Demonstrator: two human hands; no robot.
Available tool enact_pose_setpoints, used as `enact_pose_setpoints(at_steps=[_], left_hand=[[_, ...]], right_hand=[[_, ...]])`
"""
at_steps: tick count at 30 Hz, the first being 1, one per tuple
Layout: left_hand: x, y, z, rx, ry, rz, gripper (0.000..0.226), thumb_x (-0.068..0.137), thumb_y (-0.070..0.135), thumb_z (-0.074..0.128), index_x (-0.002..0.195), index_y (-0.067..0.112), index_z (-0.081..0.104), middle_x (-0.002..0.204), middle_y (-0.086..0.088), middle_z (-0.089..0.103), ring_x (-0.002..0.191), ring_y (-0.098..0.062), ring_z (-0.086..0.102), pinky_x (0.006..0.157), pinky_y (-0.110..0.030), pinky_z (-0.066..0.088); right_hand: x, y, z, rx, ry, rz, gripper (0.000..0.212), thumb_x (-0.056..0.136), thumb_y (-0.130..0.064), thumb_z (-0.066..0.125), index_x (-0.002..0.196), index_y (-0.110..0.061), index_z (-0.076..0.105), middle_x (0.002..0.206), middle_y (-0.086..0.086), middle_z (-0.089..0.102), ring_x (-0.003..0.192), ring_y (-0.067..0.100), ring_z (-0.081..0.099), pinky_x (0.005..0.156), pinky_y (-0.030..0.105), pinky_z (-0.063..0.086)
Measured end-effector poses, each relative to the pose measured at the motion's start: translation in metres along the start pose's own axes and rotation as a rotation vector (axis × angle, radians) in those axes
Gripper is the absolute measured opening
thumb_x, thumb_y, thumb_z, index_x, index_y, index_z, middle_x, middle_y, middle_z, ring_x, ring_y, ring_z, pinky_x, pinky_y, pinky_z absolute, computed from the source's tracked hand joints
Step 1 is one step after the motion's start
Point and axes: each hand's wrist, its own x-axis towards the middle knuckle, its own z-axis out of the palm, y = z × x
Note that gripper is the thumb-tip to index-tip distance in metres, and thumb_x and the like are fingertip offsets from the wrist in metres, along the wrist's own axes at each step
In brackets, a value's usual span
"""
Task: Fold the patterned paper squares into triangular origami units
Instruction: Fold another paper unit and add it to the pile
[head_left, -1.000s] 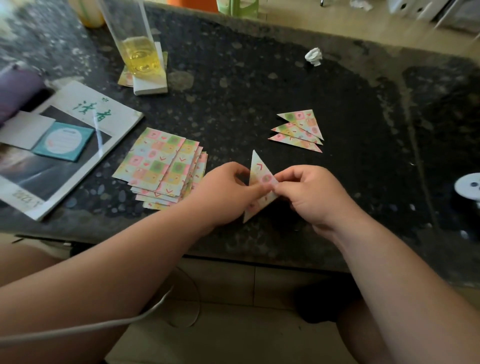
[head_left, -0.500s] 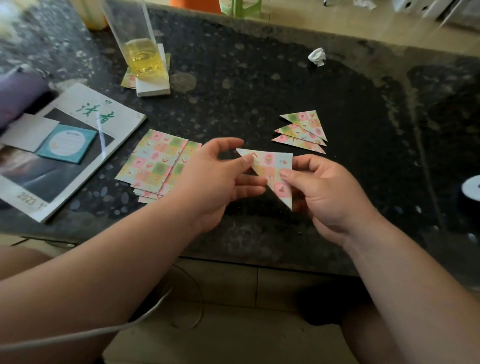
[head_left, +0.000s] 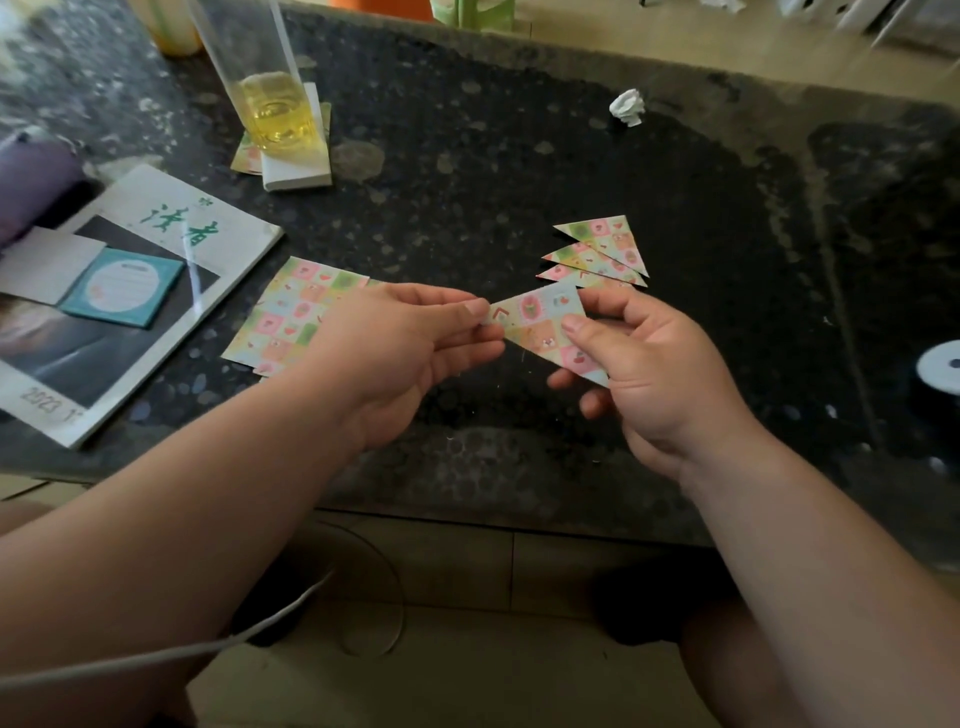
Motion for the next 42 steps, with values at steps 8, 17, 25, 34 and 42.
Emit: enact_pose_setpoints(at_steps=[8,17,25,34,42], left_hand=[[-0.001,0.004,-0.001,-0.039,-0.009,-0.060,0.008,0.091,-0.008,0.063,0.084,-0.005,0.062,0.069,-0.013,0.071,0.067,-0.018,0.073,0.064,-0.026,0.061],[-0.005,0.008,-0.001,-0.054,0.030,-0.123,0.006,0.091,-0.011,0.061,0.086,-0.008,0.062,0.070,-0.010,0.067,0.064,-0.016,0.071,0.062,-0.026,0.061],[-0.004,0.014,-0.008,0.029,0.013,-0.107,0.014,0.089,-0.007,0.066,0.103,-0.008,0.062,0.072,-0.012,0.066,0.063,-0.015,0.071,0.060,-0.025,0.060],[-0.012,0.020,-0.015,0.214,-0.127,-0.117,0.040,0.064,0.000,0.077,0.100,0.002,0.057,0.073,-0.015,0.067,0.059,-0.020,0.069,0.055,-0.029,0.059],[-0.018,0.030,-0.016,0.504,-0.258,0.050,0.043,0.078,-0.003,0.077,0.111,0.013,0.055,0.069,-0.012,0.063,0.058,-0.023,0.062,0.061,-0.043,0.060]], right_hand=[[0.000,-0.004,-0.006,0.064,-0.092,0.119,0.010,0.091,-0.002,0.073,0.099,-0.007,0.072,0.077,0.004,0.074,0.060,0.010,0.062,0.047,0.020,0.044],[0.000,-0.012,-0.015,0.065,-0.111,0.157,0.018,0.095,-0.019,0.072,0.085,-0.003,0.069,0.069,0.009,0.071,0.052,0.013,0.058,0.042,0.019,0.039],[0.000,-0.019,-0.029,0.008,-0.102,0.157,0.020,0.089,-0.017,0.076,0.072,-0.009,0.067,0.060,0.008,0.064,0.046,0.014,0.053,0.039,0.019,0.037],[0.002,-0.020,-0.035,-0.051,-0.127,0.101,0.025,0.094,-0.019,0.072,0.072,-0.010,0.066,0.058,0.006,0.058,0.045,0.013,0.047,0.039,0.020,0.033],[-0.002,-0.030,-0.041,-0.055,-0.159,0.083,0.021,0.096,-0.018,0.067,0.078,-0.008,0.068,0.060,0.007,0.059,0.047,0.014,0.050,0.042,0.021,0.037]])
